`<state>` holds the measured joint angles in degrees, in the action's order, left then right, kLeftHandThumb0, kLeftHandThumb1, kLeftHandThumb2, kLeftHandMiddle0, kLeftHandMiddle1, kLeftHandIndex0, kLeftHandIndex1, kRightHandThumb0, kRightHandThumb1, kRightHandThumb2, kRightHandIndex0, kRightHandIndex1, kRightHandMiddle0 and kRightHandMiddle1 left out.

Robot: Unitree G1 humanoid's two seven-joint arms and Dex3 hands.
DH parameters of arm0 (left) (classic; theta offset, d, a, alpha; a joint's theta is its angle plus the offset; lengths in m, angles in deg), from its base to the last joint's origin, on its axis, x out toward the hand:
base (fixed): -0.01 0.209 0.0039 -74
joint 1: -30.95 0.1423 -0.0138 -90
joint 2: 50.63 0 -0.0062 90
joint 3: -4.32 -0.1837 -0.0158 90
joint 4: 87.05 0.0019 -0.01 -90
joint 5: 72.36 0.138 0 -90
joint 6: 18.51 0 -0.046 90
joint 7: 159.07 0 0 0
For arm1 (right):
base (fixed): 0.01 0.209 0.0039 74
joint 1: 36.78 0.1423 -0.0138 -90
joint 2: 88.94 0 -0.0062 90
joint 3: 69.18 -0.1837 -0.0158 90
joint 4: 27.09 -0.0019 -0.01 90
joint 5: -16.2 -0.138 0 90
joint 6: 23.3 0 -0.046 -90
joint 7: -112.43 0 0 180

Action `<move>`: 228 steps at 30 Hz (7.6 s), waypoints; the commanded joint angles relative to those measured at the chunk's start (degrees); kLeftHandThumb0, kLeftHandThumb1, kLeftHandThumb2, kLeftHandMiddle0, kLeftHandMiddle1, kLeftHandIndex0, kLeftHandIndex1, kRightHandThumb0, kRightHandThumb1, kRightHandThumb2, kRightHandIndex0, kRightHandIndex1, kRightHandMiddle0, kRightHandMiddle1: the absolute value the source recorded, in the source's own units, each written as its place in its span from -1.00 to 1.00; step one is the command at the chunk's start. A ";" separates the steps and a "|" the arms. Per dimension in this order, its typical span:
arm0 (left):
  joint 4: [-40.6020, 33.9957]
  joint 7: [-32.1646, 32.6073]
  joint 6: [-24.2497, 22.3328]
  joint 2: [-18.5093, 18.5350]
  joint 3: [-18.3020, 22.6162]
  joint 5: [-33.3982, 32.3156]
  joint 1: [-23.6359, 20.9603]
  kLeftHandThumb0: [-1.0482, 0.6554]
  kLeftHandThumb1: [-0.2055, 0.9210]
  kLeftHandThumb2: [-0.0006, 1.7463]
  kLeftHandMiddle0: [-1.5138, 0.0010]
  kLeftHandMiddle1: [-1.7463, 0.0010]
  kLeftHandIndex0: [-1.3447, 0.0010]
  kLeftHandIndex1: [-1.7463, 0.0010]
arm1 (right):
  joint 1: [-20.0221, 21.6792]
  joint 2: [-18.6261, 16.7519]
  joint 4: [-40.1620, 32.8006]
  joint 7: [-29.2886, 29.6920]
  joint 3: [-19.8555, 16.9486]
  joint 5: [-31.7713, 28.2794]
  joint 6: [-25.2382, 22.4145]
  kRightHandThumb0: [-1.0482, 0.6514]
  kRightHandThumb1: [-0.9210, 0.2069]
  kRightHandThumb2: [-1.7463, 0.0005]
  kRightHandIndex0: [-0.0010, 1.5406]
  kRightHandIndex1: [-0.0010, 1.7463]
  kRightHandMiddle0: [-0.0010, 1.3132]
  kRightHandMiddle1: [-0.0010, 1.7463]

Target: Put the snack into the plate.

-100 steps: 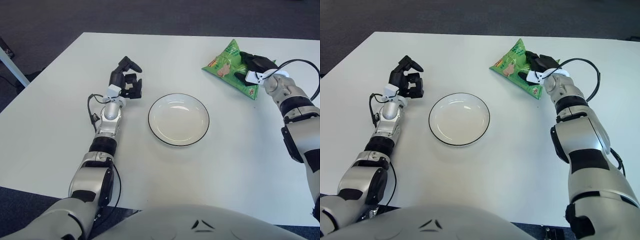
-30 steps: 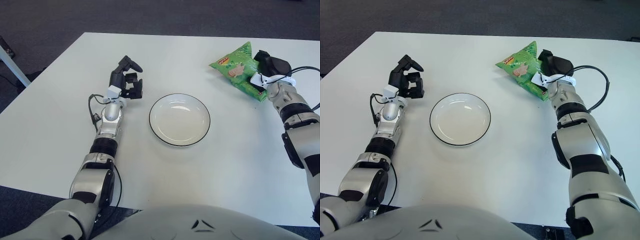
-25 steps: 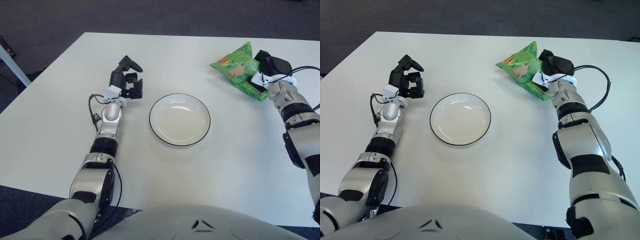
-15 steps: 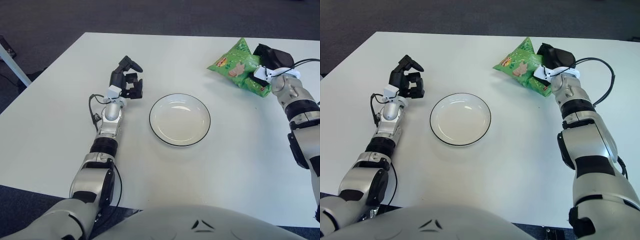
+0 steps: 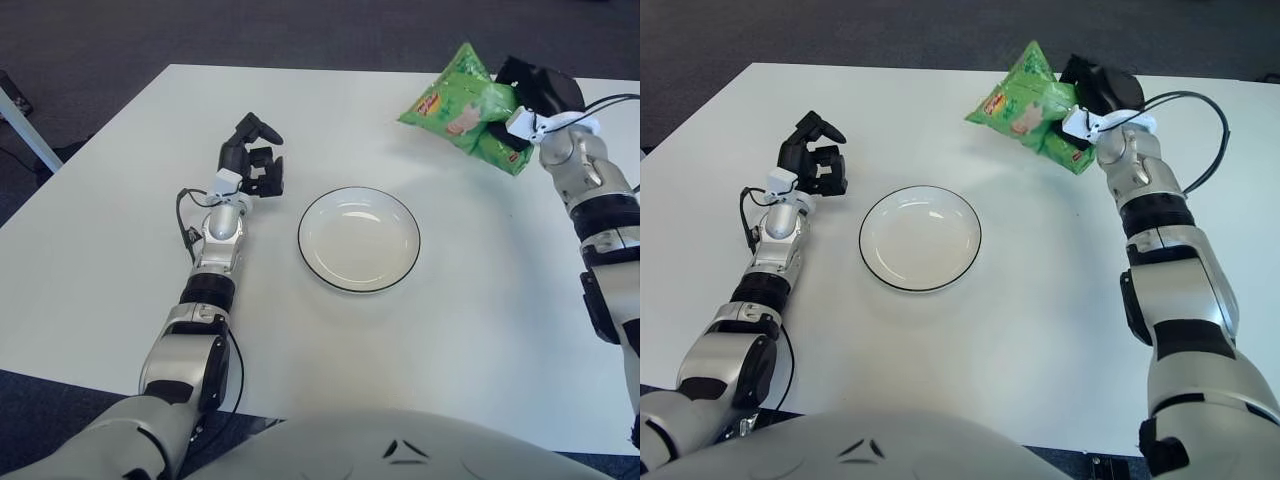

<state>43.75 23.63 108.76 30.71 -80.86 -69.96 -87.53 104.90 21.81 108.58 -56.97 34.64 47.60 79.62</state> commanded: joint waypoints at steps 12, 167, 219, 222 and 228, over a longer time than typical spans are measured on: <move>6.68 2.47 -0.28 -0.21 0.53 0.83 4.39 -0.31 0.03 0.43 -0.68 -1.00 0.16 -1.00 | -5.57 0.91 -16.63 -1.93 -3.60 -0.27 -0.26 0.23 0.70 -0.93 0.17 0.89 -0.01 1.00; -5.03 -5.63 -14.27 -1.72 -0.60 -3.01 7.45 -0.32 0.00 0.46 -0.73 -1.00 0.13 -1.00 | -17.82 -8.41 -51.17 -47.99 -0.45 -19.40 -7.33 -0.79 -0.36 0.19 -1.00 -0.15 -1.00 0.18; -0.31 -6.83 -8.97 -0.98 -0.82 -3.32 5.97 -0.31 0.01 0.44 -0.71 -1.00 0.14 -1.00 | -13.96 0.48 -40.32 -50.71 -7.11 -22.52 6.00 -0.97 -0.59 0.45 -1.00 -0.15 -1.00 0.35; -0.01 -6.94 -8.75 -0.94 -0.79 -3.42 5.80 -0.31 0.02 0.44 -0.70 -1.00 0.15 -1.00 | -13.78 1.08 -39.59 -50.78 -7.40 -22.63 6.68 -0.98 -0.58 0.45 -1.00 -0.14 -1.00 0.34; 0.28 -6.69 -8.38 -0.96 -0.79 -3.30 5.62 -0.31 0.03 0.43 -0.70 -1.00 0.15 -1.00 | -13.70 3.22 -38.56 -50.58 -8.36 -21.88 7.30 -0.99 -0.58 0.45 -1.00 -0.17 -1.00 0.28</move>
<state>40.59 17.08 99.58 30.34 -81.32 -73.98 -86.19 90.25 23.37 69.49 -107.40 27.33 25.52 86.34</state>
